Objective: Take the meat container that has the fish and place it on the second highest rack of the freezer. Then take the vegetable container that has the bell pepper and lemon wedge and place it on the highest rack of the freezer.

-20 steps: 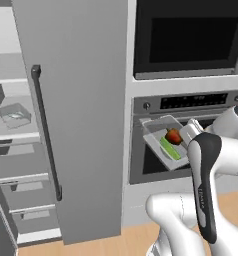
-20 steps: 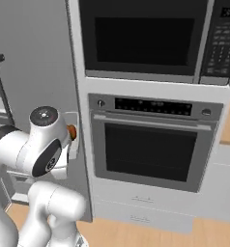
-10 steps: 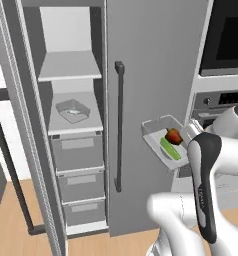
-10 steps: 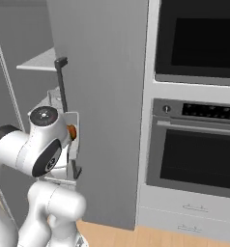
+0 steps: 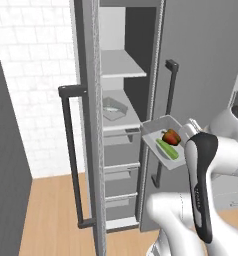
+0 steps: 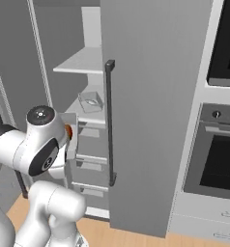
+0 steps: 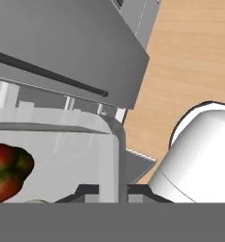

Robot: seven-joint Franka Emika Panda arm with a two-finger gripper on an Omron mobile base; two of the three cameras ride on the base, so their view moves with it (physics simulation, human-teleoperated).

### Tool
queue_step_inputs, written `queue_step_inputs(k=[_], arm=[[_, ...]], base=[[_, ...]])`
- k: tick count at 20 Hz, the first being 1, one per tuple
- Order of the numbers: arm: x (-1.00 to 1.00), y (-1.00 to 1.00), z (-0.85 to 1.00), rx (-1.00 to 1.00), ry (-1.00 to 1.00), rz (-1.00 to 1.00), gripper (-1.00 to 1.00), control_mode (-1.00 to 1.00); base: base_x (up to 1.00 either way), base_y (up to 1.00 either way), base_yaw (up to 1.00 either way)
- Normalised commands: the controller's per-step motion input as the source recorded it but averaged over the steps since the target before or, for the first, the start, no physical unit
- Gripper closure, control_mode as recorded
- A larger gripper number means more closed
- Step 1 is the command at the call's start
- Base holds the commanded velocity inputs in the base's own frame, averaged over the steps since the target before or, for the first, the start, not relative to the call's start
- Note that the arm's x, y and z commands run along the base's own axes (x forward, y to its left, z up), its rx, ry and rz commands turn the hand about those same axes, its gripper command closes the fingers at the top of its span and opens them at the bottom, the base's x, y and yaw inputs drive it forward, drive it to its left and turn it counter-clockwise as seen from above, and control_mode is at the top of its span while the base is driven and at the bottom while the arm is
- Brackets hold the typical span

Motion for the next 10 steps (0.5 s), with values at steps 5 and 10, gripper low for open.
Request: queue_step_inputs(k=[5,10], arm=[[0.00,0.00,0.00,0.00,0.00,0.00,1.00,1.00],[0.00,0.00,0.00,0.00,0.00,0.00,1.00,1.00]], base=[[0.36,-0.05,0.00],[0.32,0.00,0.00]])
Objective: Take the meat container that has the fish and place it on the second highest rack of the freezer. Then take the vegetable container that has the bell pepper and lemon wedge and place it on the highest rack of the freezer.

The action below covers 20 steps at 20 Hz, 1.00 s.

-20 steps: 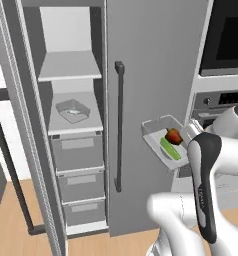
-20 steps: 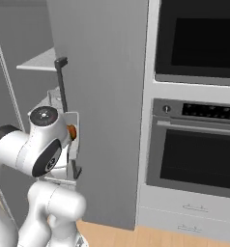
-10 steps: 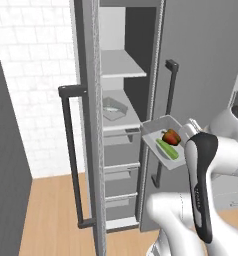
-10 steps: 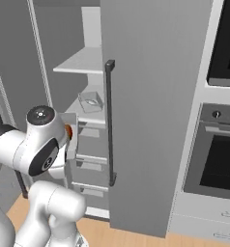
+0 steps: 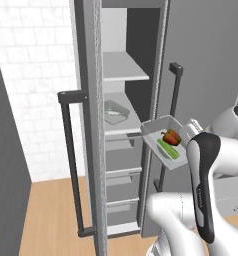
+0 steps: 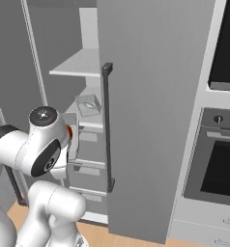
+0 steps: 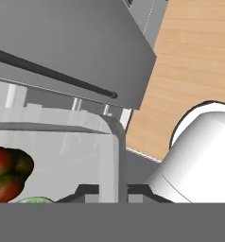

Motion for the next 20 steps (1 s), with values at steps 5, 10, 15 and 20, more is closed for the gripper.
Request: queue_step_inputs(k=[5,10,15,20], arm=[[0.00,0.00,0.00,0.00,0.00,0.00,1.00,1.00],[0.00,0.00,0.00,0.00,0.00,0.00,1.00,1.00],[0.00,0.00,0.00,0.00,0.00,0.00,1.00,1.00],[0.09,0.22,0.00,-0.04,0.00,0.00,1.00,-1.00]], base=[[0.27,0.05,0.00],[0.28,0.15,0.00],[0.32,0.29,0.00],[0.09,0.14,0.00]])
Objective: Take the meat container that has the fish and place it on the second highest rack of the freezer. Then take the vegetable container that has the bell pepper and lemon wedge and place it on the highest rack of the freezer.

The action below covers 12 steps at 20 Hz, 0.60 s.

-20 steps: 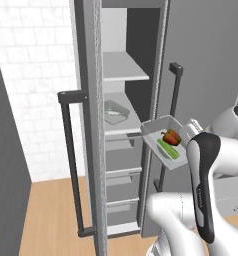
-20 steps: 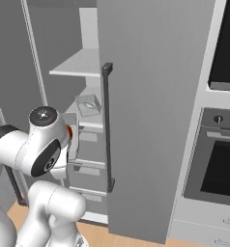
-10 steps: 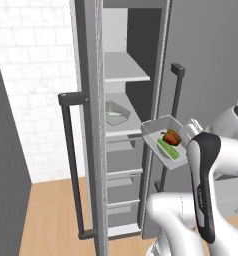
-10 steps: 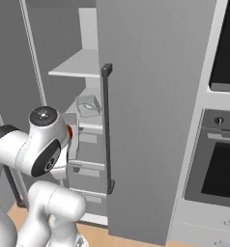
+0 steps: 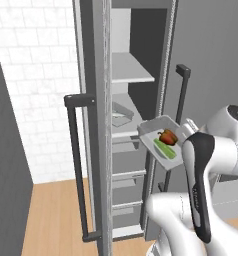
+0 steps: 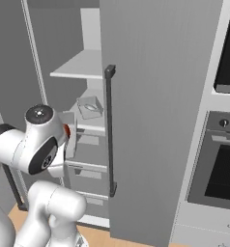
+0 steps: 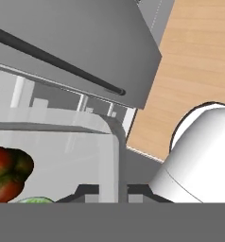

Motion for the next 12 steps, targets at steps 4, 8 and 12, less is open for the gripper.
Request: queue_step_inputs(k=[4,8,12], arm=[[0.11,0.22,0.05,-0.01,-0.01,0.00,1.00,-1.00],[0.19,0.00,0.31,0.00,-0.11,0.00,1.00,-1.00],[0.17,0.03,0.46,0.00,-0.14,0.00,1.00,-1.00]], base=[[0.00,0.00,0.00],[0.00,0.00,0.00],[0.00,0.00,0.00]])
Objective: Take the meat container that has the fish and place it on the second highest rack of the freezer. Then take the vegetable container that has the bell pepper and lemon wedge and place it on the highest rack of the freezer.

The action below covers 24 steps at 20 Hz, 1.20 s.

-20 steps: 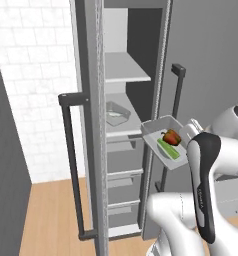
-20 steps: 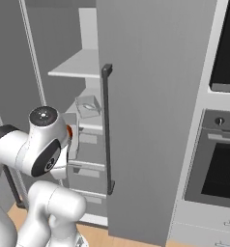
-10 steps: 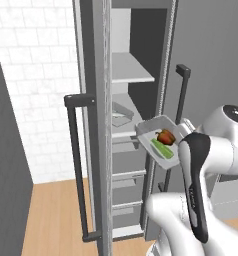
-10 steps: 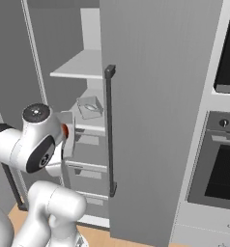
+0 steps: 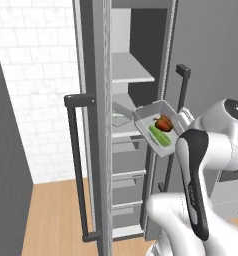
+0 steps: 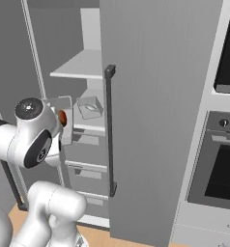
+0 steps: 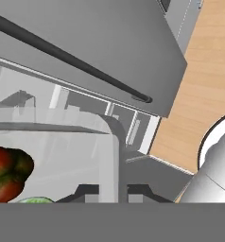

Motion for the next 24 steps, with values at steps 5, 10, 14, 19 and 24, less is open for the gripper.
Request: queue_step_inputs(k=[5,10,14,19,24], arm=[[0.11,0.16,0.47,0.00,-0.03,0.00,1.00,-1.00],[0.03,0.13,0.39,0.00,-0.03,-0.10,1.00,-1.00],[0.08,0.01,0.33,0.03,-0.03,-0.13,1.00,-1.00],[0.14,0.00,0.25,0.07,-0.02,-0.02,1.00,-1.00],[0.26,0.00,0.24,0.09,0.00,0.02,1.00,-1.00]], base=[[0.00,0.00,0.00],[0.00,0.00,0.00],[0.00,0.00,0.00],[0.00,0.00,0.00],[0.00,0.00,0.00]])
